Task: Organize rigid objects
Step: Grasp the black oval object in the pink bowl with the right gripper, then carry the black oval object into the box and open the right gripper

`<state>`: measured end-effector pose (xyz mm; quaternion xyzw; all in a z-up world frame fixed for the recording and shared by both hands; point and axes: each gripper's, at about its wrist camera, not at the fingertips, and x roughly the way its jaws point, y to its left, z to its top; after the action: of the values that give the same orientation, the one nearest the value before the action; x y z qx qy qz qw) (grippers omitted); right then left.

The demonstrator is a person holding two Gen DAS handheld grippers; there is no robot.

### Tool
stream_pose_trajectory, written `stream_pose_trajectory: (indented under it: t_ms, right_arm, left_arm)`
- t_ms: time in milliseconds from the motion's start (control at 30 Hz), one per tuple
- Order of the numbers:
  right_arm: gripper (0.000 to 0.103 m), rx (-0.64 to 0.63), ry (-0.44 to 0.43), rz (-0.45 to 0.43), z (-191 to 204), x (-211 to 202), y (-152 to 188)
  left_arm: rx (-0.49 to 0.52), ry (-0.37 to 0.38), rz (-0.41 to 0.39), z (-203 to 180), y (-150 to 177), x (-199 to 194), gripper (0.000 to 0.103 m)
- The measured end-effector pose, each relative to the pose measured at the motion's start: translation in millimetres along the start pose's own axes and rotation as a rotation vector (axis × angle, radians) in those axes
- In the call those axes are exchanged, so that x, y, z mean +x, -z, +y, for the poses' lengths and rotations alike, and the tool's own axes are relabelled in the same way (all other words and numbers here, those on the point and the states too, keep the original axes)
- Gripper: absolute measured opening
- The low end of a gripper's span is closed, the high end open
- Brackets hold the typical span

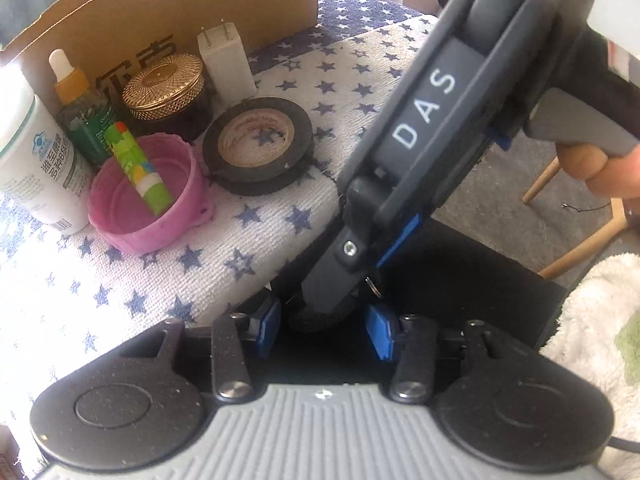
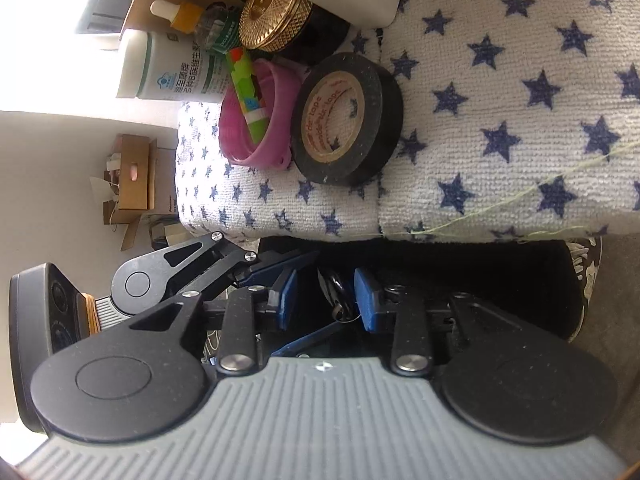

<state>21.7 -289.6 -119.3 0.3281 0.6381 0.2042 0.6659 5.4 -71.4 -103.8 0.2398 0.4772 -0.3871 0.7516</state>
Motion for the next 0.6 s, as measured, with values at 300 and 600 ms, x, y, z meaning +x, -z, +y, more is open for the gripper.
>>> stream_pose_trajectory:
  t_ms: [300, 600]
  right_arm:
    - [0.016, -0.029, 0.001, -0.041, 4, -3, 7]
    - [0.015, -0.156, -0.018, -0.136, 52, -56, 14]
  left_arm:
    - [0.041, -0.065, -0.072, -15, 10, -14, 0.033]
    - [0.089, -0.184, -0.197, -28, -4, -78, 0.033]
